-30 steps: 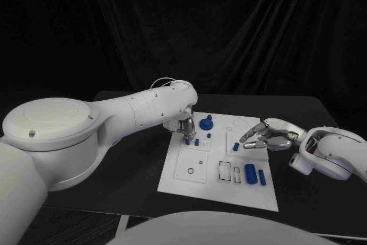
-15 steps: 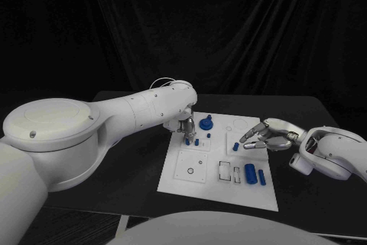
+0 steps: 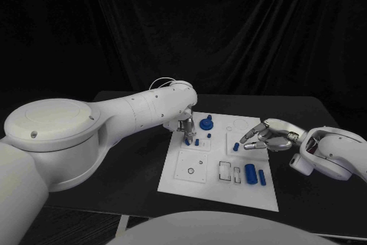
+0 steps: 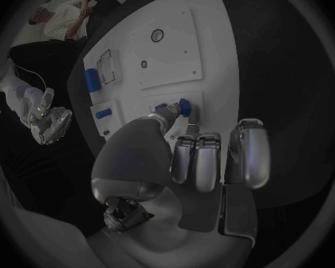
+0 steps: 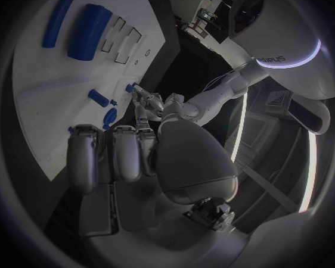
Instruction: Assemble the parts on the task board
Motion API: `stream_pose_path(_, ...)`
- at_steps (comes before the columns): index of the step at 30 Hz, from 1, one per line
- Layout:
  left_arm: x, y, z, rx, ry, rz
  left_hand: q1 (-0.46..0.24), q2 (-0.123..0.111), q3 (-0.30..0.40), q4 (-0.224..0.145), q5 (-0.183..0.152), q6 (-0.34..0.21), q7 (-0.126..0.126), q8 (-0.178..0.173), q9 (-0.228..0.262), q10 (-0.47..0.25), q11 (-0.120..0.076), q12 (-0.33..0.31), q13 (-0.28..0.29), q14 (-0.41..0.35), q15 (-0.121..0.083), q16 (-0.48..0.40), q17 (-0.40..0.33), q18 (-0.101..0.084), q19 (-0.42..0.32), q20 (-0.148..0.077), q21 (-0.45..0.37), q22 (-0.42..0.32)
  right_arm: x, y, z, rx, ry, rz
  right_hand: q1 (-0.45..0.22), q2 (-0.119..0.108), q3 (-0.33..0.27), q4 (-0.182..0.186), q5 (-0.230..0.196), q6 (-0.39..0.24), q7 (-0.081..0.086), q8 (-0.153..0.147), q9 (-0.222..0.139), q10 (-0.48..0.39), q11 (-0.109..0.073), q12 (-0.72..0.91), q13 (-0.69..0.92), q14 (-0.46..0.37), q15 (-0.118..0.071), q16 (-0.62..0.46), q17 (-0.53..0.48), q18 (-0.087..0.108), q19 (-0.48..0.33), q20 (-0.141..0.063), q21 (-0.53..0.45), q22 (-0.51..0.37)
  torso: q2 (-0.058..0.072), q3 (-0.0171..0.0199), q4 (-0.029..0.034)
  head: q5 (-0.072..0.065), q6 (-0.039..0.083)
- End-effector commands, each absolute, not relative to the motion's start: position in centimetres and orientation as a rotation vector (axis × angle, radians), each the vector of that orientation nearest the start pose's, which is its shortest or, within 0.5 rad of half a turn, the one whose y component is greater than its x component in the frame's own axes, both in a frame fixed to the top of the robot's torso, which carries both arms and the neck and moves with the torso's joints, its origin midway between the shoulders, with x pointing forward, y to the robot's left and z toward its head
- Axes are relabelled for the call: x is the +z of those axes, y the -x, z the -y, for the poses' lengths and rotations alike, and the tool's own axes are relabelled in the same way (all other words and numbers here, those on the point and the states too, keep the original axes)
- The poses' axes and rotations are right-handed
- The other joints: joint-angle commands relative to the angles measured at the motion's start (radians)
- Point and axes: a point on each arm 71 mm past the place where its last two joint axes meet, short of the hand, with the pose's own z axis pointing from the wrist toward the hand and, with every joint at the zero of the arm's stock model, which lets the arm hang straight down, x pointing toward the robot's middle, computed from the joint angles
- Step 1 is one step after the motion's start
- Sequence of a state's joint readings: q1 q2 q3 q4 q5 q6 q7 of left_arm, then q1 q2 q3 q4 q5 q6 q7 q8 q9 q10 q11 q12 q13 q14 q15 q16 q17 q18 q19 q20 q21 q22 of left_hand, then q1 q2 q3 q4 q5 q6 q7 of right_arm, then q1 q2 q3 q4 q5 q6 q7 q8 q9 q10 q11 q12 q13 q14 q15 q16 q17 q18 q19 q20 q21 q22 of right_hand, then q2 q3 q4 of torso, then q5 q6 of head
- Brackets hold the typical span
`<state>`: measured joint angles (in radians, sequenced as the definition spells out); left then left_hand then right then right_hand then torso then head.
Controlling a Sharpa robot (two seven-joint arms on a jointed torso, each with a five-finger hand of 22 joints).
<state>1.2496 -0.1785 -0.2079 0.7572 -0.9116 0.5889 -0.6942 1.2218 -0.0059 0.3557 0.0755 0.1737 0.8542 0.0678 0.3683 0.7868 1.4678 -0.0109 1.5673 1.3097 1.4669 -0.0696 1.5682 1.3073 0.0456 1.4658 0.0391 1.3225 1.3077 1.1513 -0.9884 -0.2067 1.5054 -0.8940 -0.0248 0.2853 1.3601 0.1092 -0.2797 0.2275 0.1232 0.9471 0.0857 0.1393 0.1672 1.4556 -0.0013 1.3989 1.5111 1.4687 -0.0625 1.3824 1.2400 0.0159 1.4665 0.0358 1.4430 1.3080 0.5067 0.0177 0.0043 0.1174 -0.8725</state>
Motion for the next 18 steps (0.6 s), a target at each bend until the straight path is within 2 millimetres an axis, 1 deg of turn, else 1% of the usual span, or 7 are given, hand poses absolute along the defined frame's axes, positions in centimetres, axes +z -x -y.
stream_pose_path(1,-29.03,-53.93,-9.69,0.040,-0.047,-2.742,-0.006,-0.002,-0.009,-0.002,0.019,0.009,0.001,-0.007,-0.002,0.097,0.003,-0.004,0.256,0.104,0.006,0.003,0.263,0.004,0.026,0.007,-0.003,0.197,-26.88,-42.96,26.27,1.144,-0.210,-2.080,0.030,0.037,-0.003,-0.006,-0.001,0.000,0.006,-0.005,-0.002,0.034,-0.002,-0.009,-0.190,0.042,-0.008,-0.003,-0.001,0.018,0.044,0.004,-0.006,0.218,0.000,0.0004,0.0006,-0.002,0.000)
stream_pose_path(6,-29.03,-53.94,-9.73,0.048,-0.050,-2.734,0.004,0.000,-0.013,-0.006,0.045,0.023,-0.003,-0.011,-0.002,0.098,-0.001,-0.004,0.256,0.104,0.003,0.003,0.263,0.004,0.027,0.005,-0.001,0.197,-26.89,-42.97,26.27,1.144,-0.210,-2.080,0.030,0.037,-0.003,-0.006,-0.001,0.000,0.006,-0.005,-0.002,0.034,-0.002,-0.009,-0.190,0.042,-0.008,-0.003,-0.001,0.018,0.044,0.004,-0.006,0.218,0.000,-0.0002,0.0003,0.000,0.000)
stream_pose_path(8,-29.03,-53.92,-9.68,0.047,-0.052,-2.732,0.032,-0.005,-0.005,-0.030,0.141,0.051,-0.015,0.003,0.012,0.097,-0.012,-0.005,0.255,0.104,-0.005,0.003,0.263,0.004,0.029,-0.003,0.001,0.198,-26.89,-42.98,26.25,1.145,-0.209,-2.080,0.030,0.037,-0.003,-0.006,-0.001,0.000,0.006,-0.005,-0.002,0.034,-0.002,-0.009,-0.190,0.042,-0.008,-0.003,-0.001,0.018,0.044,0.004,-0.006,0.218,0.000,-0.0001,0.0001,0.000,0.000)
stream_pose_path(11,-29.03,-53.87,-9.56,0.039,-0.056,-2.731,0.053,-0.021,0.022,-0.059,0.227,0.085,-0.025,0.041,0.055,0.102,-0.022,0.002,0.260,0.104,-0.016,0.003,0.263,0.002,0.034,-0.012,0.008,0.199,-26.90,-42.98,26.24,1.145,-0.209,-2.080,0.030,0.037,-0.003,-0.006,-0.001,0.000,0.006,-0.005,-0.002,0.034,-0.002,-0.009,-0.190,0.042,-0.008,-0.003,-0.001,0.018,0.044,0.004,-0.006,0.218,0.000,0.0000,0.0005,-0.001,0.000)
stream_pose_path(12,-29.04,-53.86,-9.53,0.036,-0.058,-2.730,0.054,-0.025,0.037,-0.064,0.244,0.094,-0.026,0.053,0.072,0.103,-0.024,0.003,0.261,0.104,-0.018,0.003,0.263,0.002,0.035,-0.015,0.008,0.200,-26.90,-42.98,26.24,1.145,-0.209,-2.080,0.030,0.037,-0.003,-0.006,-0.001,0.000,0.006,-0.005,-0.002,0.034,-0.002,-0.009,-0.190,0.042,-0.008,-0.003,-0.001,0.018,0.044,0.004,-0.006,0.218,0.000,0.0000,0.0005,-0.001,0.000)
stream_pose_path(14,-29.03,-53.83,-9.45,0.032,-0.060,-2.729,0.051,-0.033,0.062,-0.072,0.270,0.101,-0.028,0.064,0.094,0.103,-0.026,0.003,0.261,0.104,-0.021,0.003,0.263,0.001,0.038,-0.018,0.012,0.201,-26.90,-42.98,26.24,1.145,-0.209,-2.080,0.030,0.037,-0.003,-0.006,-0.001,0.000,0.006,-0.005,-0.002,0.034,-0.002,-0.009,-0.190,0.042,-0.008,-0.003,-0.001,0.018,0.044,0.004,-0.006,0.218,0.000,-0.0001,0.0002,-0.001,0.000)
stream_pose_path(18,-29.02,-53.82,-9.39,0.025,-0.057,-2.724,0.047,-0.041,0.080,-0.078,0.286,0.106,-0.029,0.069,0.107,0.103,-0.028,0.003,0.261,0.104,-0.023,0.003,0.263,0.000,0.040,-0.020,0.014,0.201,-26.91,-42.98,26.26,1.145,-0.209,-2.080,0.030,0.037,-0.003,-0.006,-0.001,0.000,0.006,-0.005,-0.002,0.034,-0.002,-0.009,-0.190,0.042,-0.008,-0.003,-0.001,0.018,0.044,0.004,-0.006,0.218,0.000,0.0000,0.0005,-0.003,0.000)
